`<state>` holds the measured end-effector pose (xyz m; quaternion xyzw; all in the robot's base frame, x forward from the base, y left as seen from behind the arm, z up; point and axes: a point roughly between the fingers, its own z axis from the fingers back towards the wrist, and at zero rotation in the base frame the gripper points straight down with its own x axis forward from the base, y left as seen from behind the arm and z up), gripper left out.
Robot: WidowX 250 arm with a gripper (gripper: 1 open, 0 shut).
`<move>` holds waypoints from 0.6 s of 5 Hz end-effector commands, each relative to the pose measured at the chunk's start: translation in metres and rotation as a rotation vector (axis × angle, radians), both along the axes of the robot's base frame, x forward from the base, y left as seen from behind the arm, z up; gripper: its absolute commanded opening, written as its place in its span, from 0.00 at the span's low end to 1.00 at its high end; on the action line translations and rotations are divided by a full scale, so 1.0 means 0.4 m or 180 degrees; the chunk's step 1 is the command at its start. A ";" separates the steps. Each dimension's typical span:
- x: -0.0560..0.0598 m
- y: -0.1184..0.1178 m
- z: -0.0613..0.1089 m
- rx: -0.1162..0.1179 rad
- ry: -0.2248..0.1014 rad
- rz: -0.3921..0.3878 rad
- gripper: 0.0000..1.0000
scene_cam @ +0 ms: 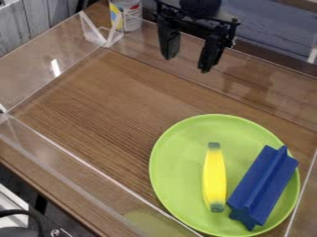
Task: Remove the banana from inside the green plate and put it on the table
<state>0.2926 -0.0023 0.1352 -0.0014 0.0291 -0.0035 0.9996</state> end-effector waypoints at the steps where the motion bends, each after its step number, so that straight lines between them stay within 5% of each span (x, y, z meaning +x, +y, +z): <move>1: -0.009 -0.007 -0.026 -0.0005 0.0078 0.0002 1.00; 3: -0.073 -0.063 -0.051 -0.0042 0.0119 0.0015 1.00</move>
